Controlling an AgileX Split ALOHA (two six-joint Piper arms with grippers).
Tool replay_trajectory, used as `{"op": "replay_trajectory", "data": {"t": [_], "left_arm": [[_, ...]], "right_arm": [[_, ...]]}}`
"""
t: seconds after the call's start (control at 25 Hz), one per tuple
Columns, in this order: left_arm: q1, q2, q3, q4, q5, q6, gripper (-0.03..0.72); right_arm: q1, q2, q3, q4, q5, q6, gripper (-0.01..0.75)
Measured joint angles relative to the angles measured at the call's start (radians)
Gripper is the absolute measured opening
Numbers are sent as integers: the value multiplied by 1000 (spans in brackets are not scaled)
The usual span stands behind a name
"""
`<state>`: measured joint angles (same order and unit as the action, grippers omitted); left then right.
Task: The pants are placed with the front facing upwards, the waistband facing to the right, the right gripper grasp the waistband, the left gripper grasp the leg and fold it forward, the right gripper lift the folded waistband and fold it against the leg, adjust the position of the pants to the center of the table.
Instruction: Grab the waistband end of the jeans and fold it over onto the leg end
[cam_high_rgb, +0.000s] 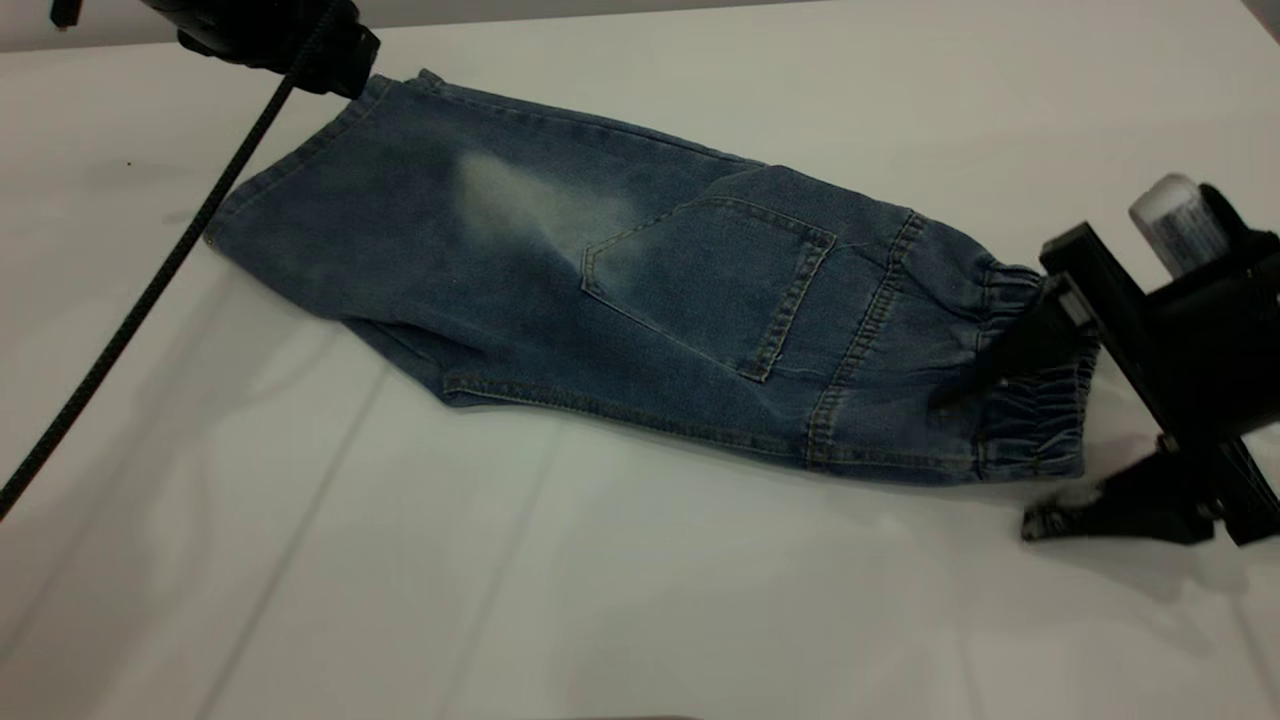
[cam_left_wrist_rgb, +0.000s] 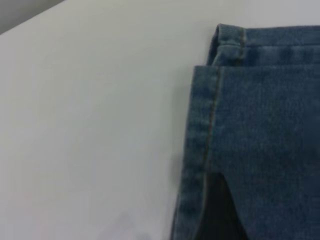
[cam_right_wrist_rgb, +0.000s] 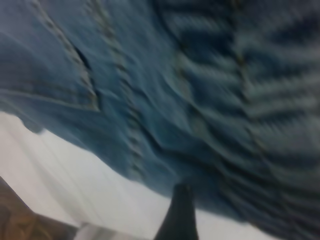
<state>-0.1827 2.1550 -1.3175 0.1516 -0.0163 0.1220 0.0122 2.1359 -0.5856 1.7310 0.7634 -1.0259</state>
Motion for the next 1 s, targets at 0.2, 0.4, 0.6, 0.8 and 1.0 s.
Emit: {"op": "replay_trajectory", "data": {"t": [0.2,0.4,0.6,0.8,1.0], "left_arm": [[-21,0,0,0,23,0,443],[-27,0,0,0,69,0,443],[-41,0,0,0,133,0,443],[-83,0,0,0,194,0,443],[-158,0,0,0,209,0,443]], "right_arm": [[0,-5,1,84,-39,-64,580],[0,-12,1,92,-67,-94,524],[0,-10,1,94,-120,-213,170],[0,-10,-33,86,-118,-249,60],[0,-3,-131,86,-63,-255,60]]}}
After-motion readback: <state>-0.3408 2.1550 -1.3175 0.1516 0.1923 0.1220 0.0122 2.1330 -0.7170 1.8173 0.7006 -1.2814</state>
